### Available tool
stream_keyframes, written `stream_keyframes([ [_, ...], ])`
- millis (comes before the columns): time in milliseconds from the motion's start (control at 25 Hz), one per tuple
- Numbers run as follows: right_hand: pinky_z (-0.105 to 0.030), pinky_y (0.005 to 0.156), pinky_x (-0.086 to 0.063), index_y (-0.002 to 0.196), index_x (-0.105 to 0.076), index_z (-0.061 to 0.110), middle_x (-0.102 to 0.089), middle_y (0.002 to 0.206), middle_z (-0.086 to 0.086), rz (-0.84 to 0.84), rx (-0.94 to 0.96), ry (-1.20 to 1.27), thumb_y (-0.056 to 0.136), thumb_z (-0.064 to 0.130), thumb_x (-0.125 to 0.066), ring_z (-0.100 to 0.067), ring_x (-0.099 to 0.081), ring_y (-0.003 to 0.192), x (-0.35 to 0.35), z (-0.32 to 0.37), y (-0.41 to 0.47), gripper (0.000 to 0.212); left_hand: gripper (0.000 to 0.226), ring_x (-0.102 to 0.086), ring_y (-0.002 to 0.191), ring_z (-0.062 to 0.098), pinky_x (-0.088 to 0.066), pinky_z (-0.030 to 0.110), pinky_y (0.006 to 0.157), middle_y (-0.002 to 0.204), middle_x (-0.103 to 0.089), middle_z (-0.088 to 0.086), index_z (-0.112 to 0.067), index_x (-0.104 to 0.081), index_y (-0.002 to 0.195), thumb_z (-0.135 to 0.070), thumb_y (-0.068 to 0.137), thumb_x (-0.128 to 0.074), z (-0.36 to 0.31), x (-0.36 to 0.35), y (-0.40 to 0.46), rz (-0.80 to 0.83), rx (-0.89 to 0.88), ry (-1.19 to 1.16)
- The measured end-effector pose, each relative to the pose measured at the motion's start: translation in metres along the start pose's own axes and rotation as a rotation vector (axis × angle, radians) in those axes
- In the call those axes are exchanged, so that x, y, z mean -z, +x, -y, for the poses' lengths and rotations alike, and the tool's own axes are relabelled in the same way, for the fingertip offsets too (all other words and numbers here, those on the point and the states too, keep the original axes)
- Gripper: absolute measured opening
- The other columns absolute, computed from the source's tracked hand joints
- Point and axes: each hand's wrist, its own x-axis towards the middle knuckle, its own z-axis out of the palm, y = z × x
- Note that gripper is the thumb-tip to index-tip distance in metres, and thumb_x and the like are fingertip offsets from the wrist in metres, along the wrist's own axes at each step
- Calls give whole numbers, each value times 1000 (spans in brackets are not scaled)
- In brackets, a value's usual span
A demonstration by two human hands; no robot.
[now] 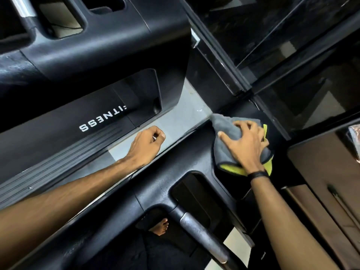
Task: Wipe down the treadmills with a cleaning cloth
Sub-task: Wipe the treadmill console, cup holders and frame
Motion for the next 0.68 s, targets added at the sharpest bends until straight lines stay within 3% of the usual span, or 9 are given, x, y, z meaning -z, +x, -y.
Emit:
stream_keyframes([
  [80,-51,93,-33,125,-59,39,-49,130,0,44,-16,-104,76,77,-56,-32,-41,122,-4,11,14,62,15,-61,67,17,-51,37,70,74,-68,-2,-28,-60,83,-32,97,-55,-4,-5,-3,13,-15,7],
  [200,-49,88,-39,131,-58,39,-48,132,0,56,141,-200,79,78,-48,-29,-43,116,-11,39,-18,66,15,-54,66,11,-43,34,68,78,-62,-7,-26,-61,88,-33,99,-53,-12,-15,-8,19,-58,0],
  [360,-44,84,-40,128,-61,37,-47,135,3,2,308,-100,83,73,-49,-21,-44,113,-13,45,-96,59,21,-58,90,18,-47,40,85,100,-63,-2,-18,-63,98,-33,102,-48,-23,-20,-11,-18,-100,-20],
  [680,-42,83,-36,126,-64,36,-54,131,3,-5,286,-108,87,69,-47,-22,-47,110,-10,49,-98,54,17,-57,103,20,-42,51,100,106,-63,-2,-20,-62,99,-28,103,-47,-36,-34,-17,-10,-180,22],
])
